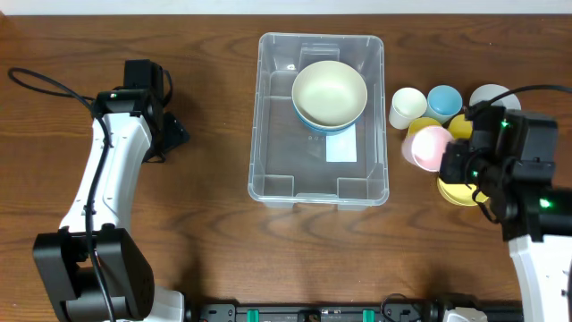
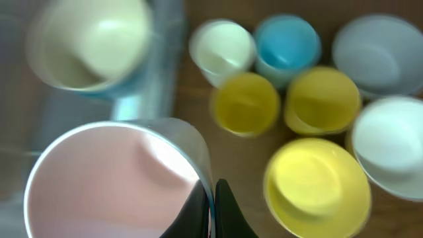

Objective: Pack container
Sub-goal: 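Grasp the pink cup's rim with the right gripper, then lift the pink cup and lower it into the front of the bin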

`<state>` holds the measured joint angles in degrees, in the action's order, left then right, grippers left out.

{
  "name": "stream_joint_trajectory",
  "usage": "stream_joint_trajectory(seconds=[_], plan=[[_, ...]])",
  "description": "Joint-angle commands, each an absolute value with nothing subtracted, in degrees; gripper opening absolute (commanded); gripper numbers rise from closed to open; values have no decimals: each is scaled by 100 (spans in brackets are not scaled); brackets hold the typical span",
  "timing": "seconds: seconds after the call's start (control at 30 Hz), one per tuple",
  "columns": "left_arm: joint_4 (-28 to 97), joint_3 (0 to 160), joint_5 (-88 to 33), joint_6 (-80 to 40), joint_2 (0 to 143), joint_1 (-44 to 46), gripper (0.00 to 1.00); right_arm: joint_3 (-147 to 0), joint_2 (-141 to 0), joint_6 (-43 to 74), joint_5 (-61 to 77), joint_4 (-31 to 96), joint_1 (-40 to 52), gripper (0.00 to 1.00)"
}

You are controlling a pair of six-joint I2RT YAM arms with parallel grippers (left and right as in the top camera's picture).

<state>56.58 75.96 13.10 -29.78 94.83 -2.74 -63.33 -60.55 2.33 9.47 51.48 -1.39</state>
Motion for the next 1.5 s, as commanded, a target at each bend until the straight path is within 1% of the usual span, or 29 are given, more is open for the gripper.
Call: stream_joint_trajectory(seconds=[0.0,0.3,0.53,0.67,0.93,1.07,1.47], plan=[[5677,7588,1422,-2961,9461,-283,98,-6785,-6075,246,1269,5231,395,1],[5677,7588,1422,-2961,9461,-283,98,-7238,-6580,207,961,4602,2078,1],[5677,7588,1422,-2961,9461,-283,98,-7240,-7666,207,633,4086,3170,1],[5677,7588,1422,-2961,9461,-283,98,-7266,-8154,207,298,3918,3568,1],[5677,7588,1422,-2958,9461,-283,98,-7275,-8868,231,290,3616,4034,1],[5677,7588,1422,-2961,9461,-283,98,-7275,-9139,296,49,3573,4213,1],[5677,7588,1422,-2961,9461,-283,98,-7275,-9703,294,19,3684,4412,1]])
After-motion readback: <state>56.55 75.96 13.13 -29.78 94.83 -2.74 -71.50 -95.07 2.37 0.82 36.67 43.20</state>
